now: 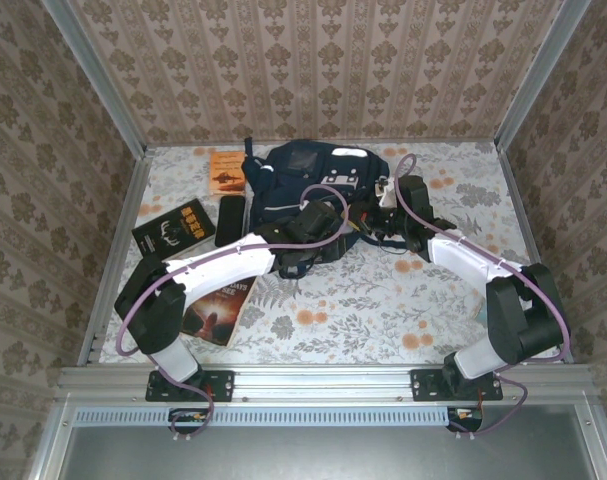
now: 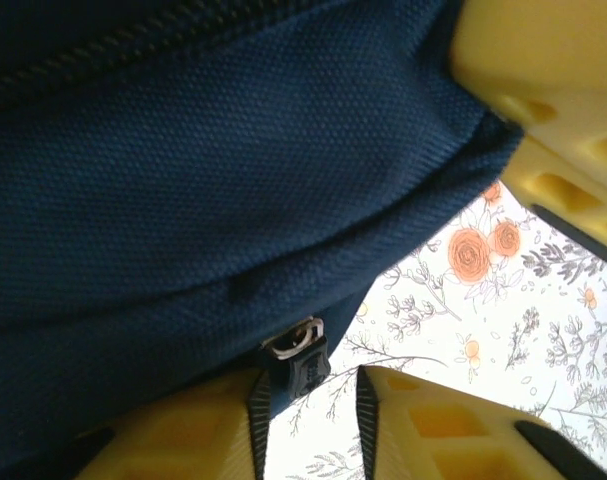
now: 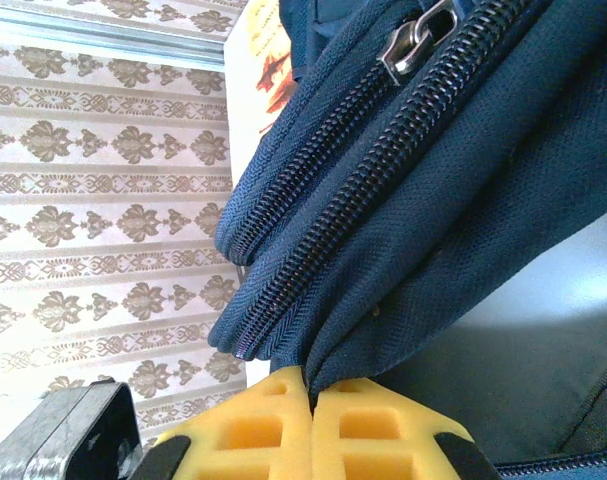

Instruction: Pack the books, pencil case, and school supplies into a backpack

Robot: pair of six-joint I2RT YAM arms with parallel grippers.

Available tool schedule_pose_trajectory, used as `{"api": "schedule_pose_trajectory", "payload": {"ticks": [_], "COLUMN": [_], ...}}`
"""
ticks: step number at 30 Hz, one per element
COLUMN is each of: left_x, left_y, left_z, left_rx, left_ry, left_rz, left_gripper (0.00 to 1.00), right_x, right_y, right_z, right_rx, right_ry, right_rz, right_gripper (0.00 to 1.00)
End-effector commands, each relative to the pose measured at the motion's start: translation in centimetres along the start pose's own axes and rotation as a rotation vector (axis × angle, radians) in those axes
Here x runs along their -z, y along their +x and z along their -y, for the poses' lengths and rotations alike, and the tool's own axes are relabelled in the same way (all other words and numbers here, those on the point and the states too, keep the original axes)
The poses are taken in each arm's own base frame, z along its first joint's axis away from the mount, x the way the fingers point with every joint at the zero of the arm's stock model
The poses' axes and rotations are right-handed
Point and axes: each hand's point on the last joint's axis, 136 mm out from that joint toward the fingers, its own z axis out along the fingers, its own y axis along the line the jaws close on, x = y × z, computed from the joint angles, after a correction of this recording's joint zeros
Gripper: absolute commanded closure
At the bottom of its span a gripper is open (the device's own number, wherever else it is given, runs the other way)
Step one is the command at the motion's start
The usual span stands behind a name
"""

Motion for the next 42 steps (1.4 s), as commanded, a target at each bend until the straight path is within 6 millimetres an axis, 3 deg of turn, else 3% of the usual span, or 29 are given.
{"api": "schedule_pose_trajectory", "payload": {"ticks": [1, 9, 14, 22, 32, 37, 42], "left_x": [-0.4, -0.9, -0.8, 0.2, 1.8, 2.7, 3.7], "left_y": [-1.1, -1.1, -1.5, -1.5, -0.8, -0.2, -0.5], "left_z": [-0.6, -1.6, -1.5, -2.0, -3.5, -6.0, -8.7], "left_rx": [0.040, 0.051, 0.045, 0.028, 0.014, 0.040, 0.067], "left_ry": [-0.032, -0.074, -0.077, -0.086, -0.111, -0.153, -0.186], "left_rz": [0.041, 0.062, 0.072, 0.078, 0.067, 0.046, 0.042], "left_gripper": [0.72, 0.70, 0.79, 1.00, 1.00, 1.00, 1.00], "right_x": [1.2, 1.0, 1.0, 1.0, 1.7, 2.8, 3.7], "right_y": [0.6, 1.5, 1.8, 1.1, -0.4, -1.4, -1.9], "right_z": [-5.1, -6.1, -6.1, -4.1, -0.6, 2.1, 3.5], "right_rx": [0.080, 0.064, 0.059, 0.102, 0.148, 0.148, 0.130], "right_ry": [-0.174, -0.213, -0.210, -0.081, 0.136, 0.265, 0.302], "right_rz": [-0.023, -0.060, -0.068, -0.018, 0.064, 0.119, 0.144], "right_gripper": [1.00, 1.00, 1.00, 1.00, 1.00, 1.00, 1.00]}}
